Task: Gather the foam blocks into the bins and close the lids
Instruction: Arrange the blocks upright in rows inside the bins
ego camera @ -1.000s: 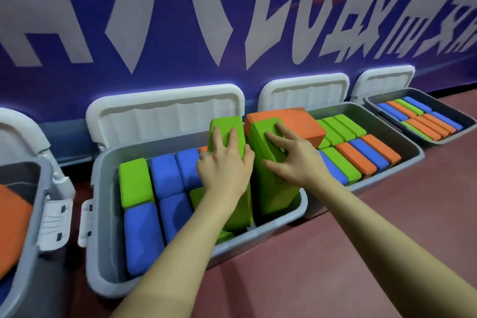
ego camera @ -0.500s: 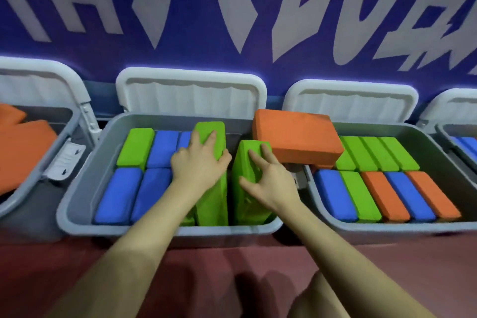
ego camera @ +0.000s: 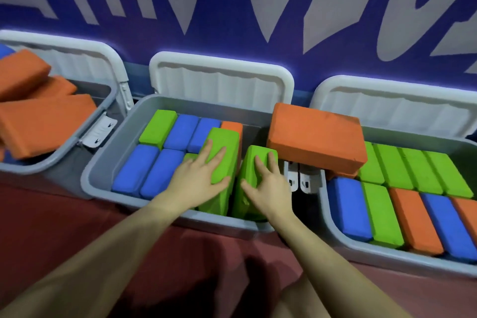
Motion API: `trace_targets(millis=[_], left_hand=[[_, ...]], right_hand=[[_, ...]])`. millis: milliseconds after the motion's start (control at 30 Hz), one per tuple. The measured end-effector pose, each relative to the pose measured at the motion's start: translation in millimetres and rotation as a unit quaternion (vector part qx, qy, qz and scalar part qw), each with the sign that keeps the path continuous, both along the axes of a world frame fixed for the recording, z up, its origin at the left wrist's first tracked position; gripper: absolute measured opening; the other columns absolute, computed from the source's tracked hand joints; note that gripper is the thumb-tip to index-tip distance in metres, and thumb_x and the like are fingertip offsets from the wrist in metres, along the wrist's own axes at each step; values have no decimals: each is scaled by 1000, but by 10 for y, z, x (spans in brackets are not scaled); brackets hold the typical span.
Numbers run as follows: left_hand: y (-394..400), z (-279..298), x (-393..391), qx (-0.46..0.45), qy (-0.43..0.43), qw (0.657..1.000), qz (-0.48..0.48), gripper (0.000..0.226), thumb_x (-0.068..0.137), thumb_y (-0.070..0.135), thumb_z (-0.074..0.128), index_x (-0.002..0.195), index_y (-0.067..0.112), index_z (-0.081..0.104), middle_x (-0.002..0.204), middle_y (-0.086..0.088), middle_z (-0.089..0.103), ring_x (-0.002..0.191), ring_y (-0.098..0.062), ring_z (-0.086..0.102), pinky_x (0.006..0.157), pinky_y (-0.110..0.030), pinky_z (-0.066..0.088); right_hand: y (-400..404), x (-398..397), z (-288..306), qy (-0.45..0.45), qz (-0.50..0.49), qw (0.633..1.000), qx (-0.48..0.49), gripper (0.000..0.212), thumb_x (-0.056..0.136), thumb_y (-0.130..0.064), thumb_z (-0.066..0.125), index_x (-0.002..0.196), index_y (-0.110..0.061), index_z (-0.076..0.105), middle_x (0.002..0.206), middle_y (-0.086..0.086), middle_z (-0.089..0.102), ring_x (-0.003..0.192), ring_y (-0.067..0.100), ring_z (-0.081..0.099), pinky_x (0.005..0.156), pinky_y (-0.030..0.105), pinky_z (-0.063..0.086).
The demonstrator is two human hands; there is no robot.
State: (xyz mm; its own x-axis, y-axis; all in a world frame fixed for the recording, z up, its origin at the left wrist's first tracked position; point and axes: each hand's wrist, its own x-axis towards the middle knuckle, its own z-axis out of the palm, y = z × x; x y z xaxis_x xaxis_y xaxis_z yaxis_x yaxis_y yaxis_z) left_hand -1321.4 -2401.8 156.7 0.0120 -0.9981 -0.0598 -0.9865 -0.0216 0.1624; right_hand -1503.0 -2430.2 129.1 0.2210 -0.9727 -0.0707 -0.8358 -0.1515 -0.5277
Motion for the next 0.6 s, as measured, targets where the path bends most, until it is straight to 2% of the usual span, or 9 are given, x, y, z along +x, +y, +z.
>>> trace_targets(millis=[67,167,233,300,367,433,500,600], left_hand=[[-76,-29,51,-31,-11,999,-8,94,64,77,15,145,35,36,157,-7,24,107,-36,61,90,-39,47],[-139,-62,133,-86,-37,993,-69,77,70,74,33,123,28,65,133,-13,58,72,-33,70,61,-39,56],[-155,-119,187,-113,-36,988,-98,70,73,72,38,114,26,71,123,-13,64,65,-32,70,55,-39,55],[-170,-155,220,-123,-13,985,-119,65,84,70,34,113,24,71,123,-14,64,80,-37,70,68,-49,56],[-149,-249,217,-128,28,983,-131,69,93,66,25,120,19,68,130,-19,58,104,-46,62,88,-59,49],[-63,-389,176,-132,83,980,-126,69,95,63,27,125,13,63,137,-22,51,116,-47,55,95,-61,41],[41,-541,150,-133,105,977,-126,63,95,58,35,126,11,63,139,-21,49,117,-44,56,97,-60,43],[104,-679,234,-135,84,982,-103,54,84,49,50,122,13,66,133,-18,55,107,-36,64,92,-57,49]], right_hand=[[-37,42,-26,0,-2,1000,-6,73,86,-47,61,149,-25,31,162,5,8,130,34,44,96,38,43],[-20,85,-93,8,-1,1000,-11,73,85,-47,62,148,-26,34,162,3,9,130,34,44,96,40,45],[33,119,-138,9,-1,1000,-14,72,84,-47,63,148,-26,35,162,3,9,131,34,43,97,42,45],[49,146,-174,-5,-10,1000,-18,72,84,-45,65,147,-25,37,161,4,11,131,35,43,95,44,46],[45,147,-213,-20,-17,999,-22,73,83,-44,67,147,-24,38,161,6,13,132,35,42,94,45,47],[47,118,-269,-27,-19,999,-23,73,83,-43,68,147,-23,38,161,6,13,135,33,39,97,45,46],[64,82,-324,-37,-31,999,-7,74,84,-46,66,148,-24,36,161,4,11,137,31,36,98,44,45],[70,48,-400,-27,-34,999,10,77,81,-56,55,149,-26,33,162,1,8,125,33,49,90,42,49]])
